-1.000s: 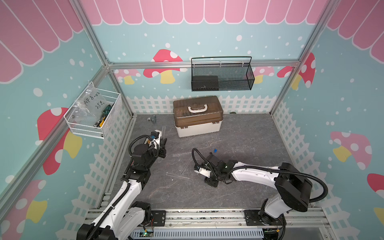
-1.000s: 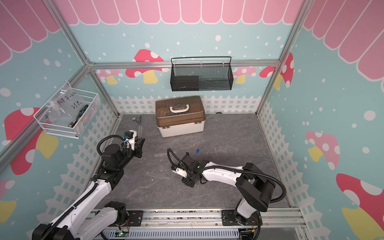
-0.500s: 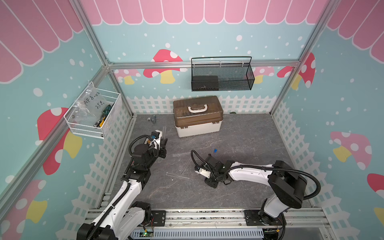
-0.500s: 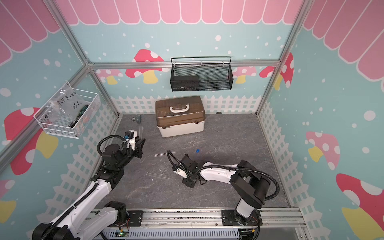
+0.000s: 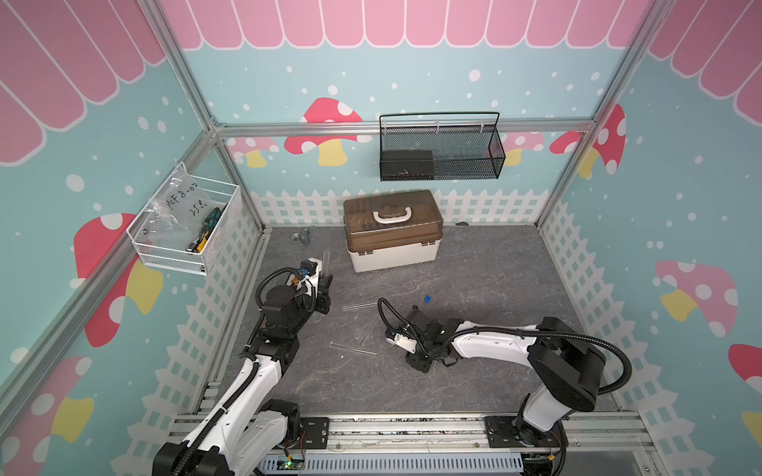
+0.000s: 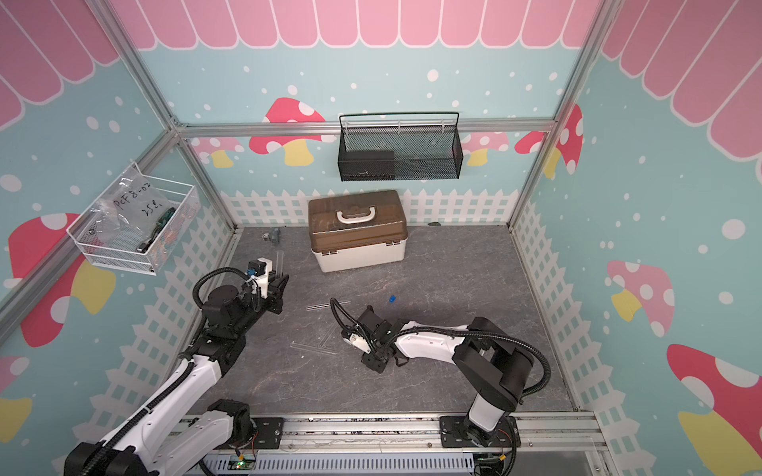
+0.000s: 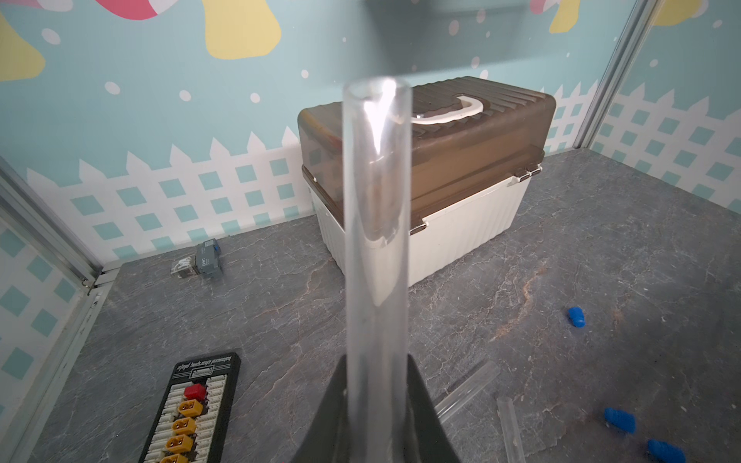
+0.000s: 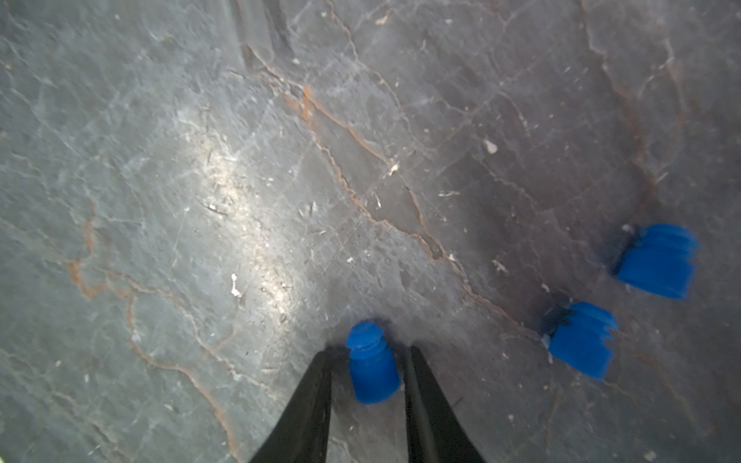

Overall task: Insert stoppers into test tubes
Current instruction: Pick up the stopper from the center of the board, then insert the stopper into the test tube.

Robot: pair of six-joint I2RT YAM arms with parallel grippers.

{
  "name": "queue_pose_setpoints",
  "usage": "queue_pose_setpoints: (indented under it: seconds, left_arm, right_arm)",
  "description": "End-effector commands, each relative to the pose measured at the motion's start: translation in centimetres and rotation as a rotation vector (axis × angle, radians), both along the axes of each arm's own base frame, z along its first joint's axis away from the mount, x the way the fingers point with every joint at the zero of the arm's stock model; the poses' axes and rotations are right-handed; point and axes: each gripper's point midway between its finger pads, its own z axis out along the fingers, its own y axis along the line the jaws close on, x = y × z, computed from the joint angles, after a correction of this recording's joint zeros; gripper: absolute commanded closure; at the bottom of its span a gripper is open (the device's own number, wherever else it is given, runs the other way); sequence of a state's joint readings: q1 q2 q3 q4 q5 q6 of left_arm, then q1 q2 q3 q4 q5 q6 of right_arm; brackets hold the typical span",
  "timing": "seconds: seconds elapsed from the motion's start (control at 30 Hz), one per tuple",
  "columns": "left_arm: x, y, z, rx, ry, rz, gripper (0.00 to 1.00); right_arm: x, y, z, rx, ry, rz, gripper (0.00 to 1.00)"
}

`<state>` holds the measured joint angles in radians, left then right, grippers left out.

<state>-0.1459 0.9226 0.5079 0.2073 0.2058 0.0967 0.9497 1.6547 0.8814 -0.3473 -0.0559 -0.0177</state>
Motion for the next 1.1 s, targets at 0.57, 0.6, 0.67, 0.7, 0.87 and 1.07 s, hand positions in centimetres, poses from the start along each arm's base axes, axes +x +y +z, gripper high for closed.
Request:
queue_pose_setpoints:
  seconds: [0.57, 0.6, 0.67, 0.7, 0.87, 1.07]
  left_arm:
    - [0.0, -0.1, -0.3, -0.001, -0.003, -0.009, 1.0]
    - [-0.1, -0.2, -0.4, 0.0, 0.001, -0.015, 1.0]
    - [-0.2, -0.7, -0.3, 0.002, -0.002, -0.042, 1.0]
    - [-0.3, -1.1, -0.2, 0.006, -0.007, -0.067, 1.0]
    - [-2.2, -5.6, -0.5, 0.111, -0.049, -0.293, 1.0]
    - [-4.6, -10.1, -2.5, 0.358, -0.117, -0.544, 1.0]
  right_arm:
    - [-0.6, 0.3, -0.1, 0.007, 0.027, 0.038, 0.91]
    - [-0.6, 0.4, 0.3, 0.02, 0.023, 0.041, 0.91]
    - [-0.7, 0.9, 1.7, 0.064, 0.011, 0.053, 0.92]
    - [-0.7, 0.9, 2.3, 0.081, 0.005, 0.058, 0.92]
    - [-1.0, 1.2, 6.7, 0.197, -0.012, 0.09, 0.92]
    - [-1.9, -0.7, 10.6, 0.269, -0.005, 0.095, 0.91]
